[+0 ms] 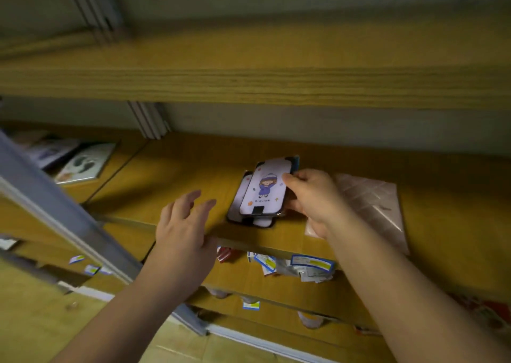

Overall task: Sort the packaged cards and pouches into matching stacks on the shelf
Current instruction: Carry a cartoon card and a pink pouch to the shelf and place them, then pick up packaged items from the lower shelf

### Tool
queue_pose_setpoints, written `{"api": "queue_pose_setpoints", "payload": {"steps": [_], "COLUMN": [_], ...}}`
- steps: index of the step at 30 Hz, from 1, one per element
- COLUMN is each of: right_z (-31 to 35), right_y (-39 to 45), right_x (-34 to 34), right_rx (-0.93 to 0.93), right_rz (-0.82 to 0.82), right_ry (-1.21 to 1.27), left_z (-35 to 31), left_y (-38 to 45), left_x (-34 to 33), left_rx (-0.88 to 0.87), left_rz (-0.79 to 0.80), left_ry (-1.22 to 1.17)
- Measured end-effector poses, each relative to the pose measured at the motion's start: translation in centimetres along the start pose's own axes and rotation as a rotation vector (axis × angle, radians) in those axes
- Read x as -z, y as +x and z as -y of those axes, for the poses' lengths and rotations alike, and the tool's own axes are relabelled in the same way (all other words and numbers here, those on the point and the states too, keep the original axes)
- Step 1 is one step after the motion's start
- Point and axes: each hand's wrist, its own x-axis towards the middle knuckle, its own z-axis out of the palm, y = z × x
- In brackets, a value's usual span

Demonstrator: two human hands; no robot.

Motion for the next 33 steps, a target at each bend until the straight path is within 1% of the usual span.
{"api": "queue_pose_setpoints", "payload": {"steps": [2, 3, 5, 8, 11, 12, 14, 16, 18, 23, 25, 27, 29, 31, 33], "right_z": [0.0, -0.1, -0.3, -0.6, -0.3, -0.2, -0.1, 0.0, -0.2, -0.7, -0.7, -0.6, -0.6, -0.8, -1.1], "right_y": [0.9, 1.2, 1.4, 0.9, -0.2, -0.8, -2.3, -3.9, -5.6, -8.9, -9.9, -11.2, -12.7, -13.9, -14.7], "right_x": [-0.7, -0.8, -0.7, -0.2, -0.2, -0.5, -1.5, -3.1, -5.1, -12.0, -15.7, -19.9, -24.1, -28.6, -33.1], "right_rx": [0.015, 0.035, 0.101, 0.230, 0.359, 0.401, 0.483, 0.557, 0.625, 0.706, 0.749, 0.786, 0.806, 0.831, 0.864], "right_rz": [0.032, 0.038, 0.023, -0.059, -0.157, -0.159, -0.112, -0.067, -0.039, 0.041, 0.106, 0.186, 0.231, 0.249, 0.250], "right_ry": [-0.065, -0.136, -0.369, -0.711, -0.869, -0.887, -0.894, -0.884, -0.925, -1.023, -1.025, -1.013, -0.973, -0.938, -0.925], "left_z": [0.5, 0.8, 1.4, 2.2, 3.1, 3.4, 4.1, 5.0, 6.2, 10.8, 13.7, 17.1, 21.0, 25.4, 30.1], "left_y": [-0.1, -0.1, -0.3, -0.5, -0.8, -0.9, -1.0, -1.0, -1.1, -2.9, -4.1, -5.4, -6.8, -8.0, -8.7], "left_x": [0.2, 0.2, 0.0, 0.1, 0.5, 0.6, 1.0, 1.7, 2.4, 5.6, 7.3, 9.1, 10.6, 12.1, 13.4], "left_rx": [0.038, 0.062, 0.098, 0.112, 0.094, 0.074, 0.035, 0.016, 0.005, -0.071, -0.098, -0.127, -0.139, -0.105, -0.034], "left_rz": [-0.002, -0.001, 0.003, -0.002, -0.027, -0.040, -0.070, -0.101, -0.125, -0.196, -0.217, -0.207, -0.199, -0.233, -0.296], "left_ry": [-0.036, -0.052, -0.064, -0.081, -0.095, -0.097, -0.094, -0.086, -0.084, -0.080, -0.111, -0.113, -0.114, -0.112, -0.102]}}
